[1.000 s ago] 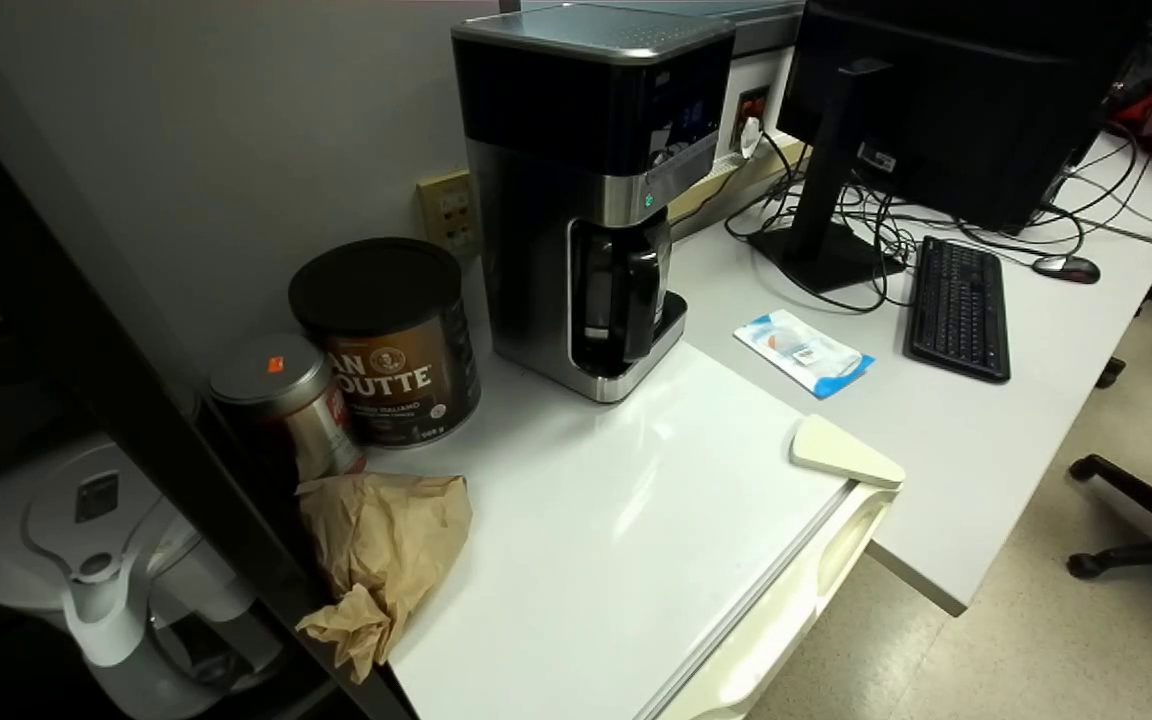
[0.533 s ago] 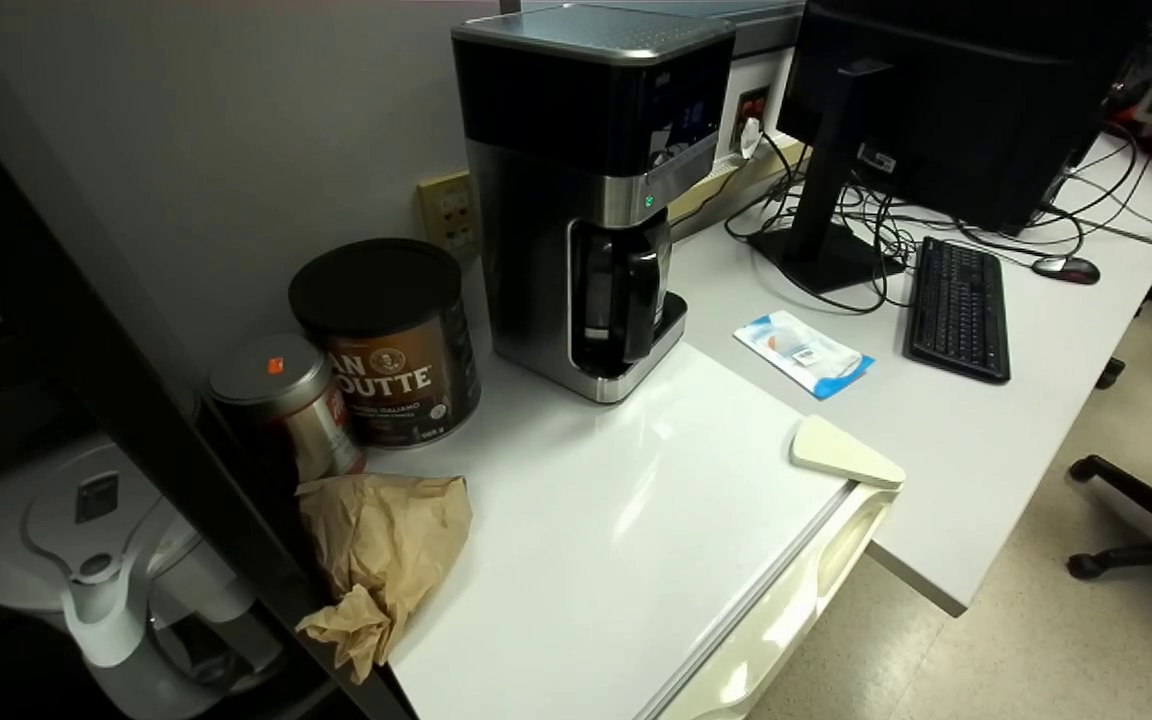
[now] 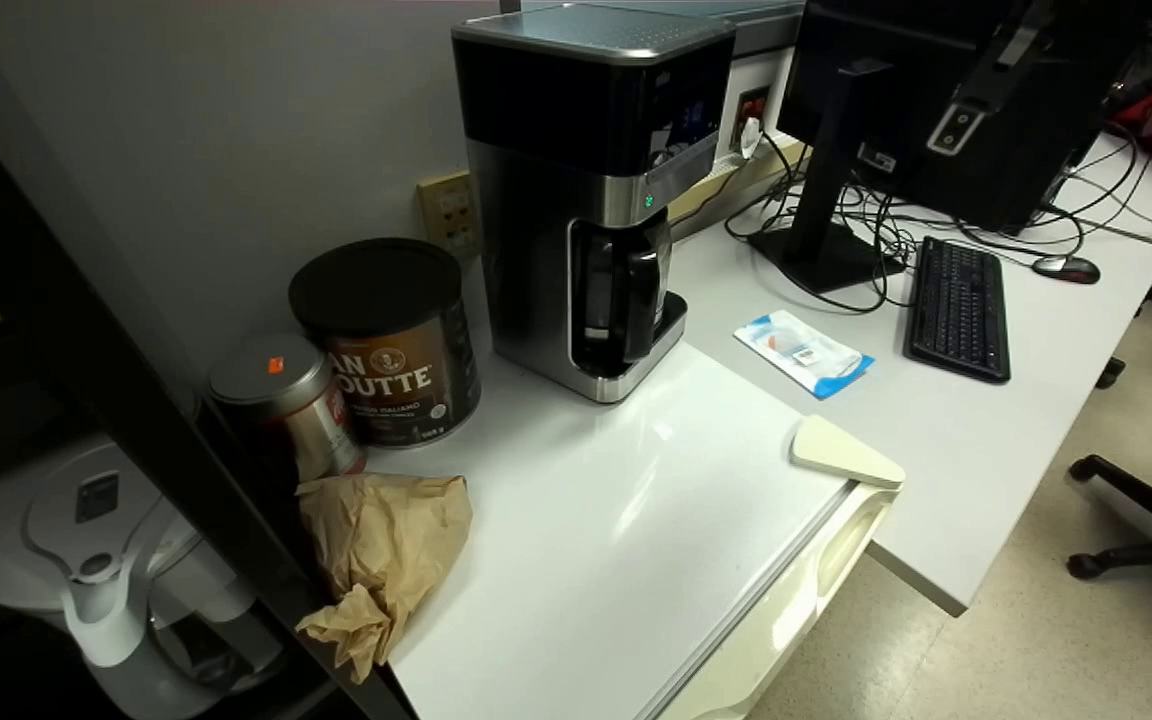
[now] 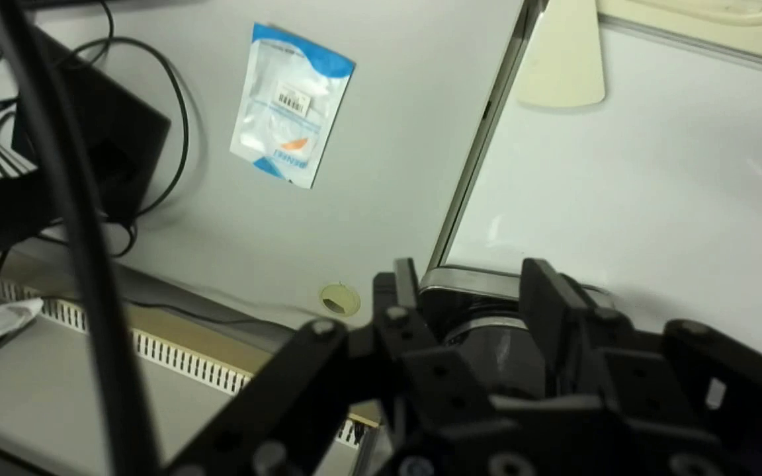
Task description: Press the button on the coffee machine
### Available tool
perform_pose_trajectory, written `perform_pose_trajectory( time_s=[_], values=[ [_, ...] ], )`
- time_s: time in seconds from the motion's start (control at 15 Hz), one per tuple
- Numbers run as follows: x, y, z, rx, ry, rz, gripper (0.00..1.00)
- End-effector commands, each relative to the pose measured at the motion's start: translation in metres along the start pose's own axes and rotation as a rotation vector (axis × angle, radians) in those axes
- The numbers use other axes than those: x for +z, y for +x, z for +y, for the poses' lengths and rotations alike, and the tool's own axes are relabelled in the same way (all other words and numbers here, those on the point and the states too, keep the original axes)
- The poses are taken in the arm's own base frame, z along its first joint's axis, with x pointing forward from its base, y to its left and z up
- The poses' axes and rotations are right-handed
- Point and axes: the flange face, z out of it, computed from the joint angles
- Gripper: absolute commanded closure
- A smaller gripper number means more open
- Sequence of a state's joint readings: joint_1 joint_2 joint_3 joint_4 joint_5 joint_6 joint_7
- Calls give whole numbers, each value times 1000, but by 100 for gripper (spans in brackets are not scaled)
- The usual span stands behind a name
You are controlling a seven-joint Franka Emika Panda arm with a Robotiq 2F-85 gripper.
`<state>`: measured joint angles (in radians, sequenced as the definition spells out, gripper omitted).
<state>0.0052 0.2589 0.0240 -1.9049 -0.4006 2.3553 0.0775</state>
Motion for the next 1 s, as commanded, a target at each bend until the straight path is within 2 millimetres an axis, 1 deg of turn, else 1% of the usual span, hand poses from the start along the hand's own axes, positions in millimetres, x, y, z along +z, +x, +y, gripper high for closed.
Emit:
perform_pose_trajectory(
  time_s=[0.0,0.07,0.13,0.47,0.8,0.93],
  values=[
    [20,25,0,-123,-46,86,85],
    [25,29,-1,-154,-61,108,94],
    [29,32,-1,-179,-77,134,100],
    [54,47,-5,-319,-167,249,100],
    [78,58,-8,-397,-213,335,100],
    [84,62,-10,-423,-226,364,100]
  ],
)
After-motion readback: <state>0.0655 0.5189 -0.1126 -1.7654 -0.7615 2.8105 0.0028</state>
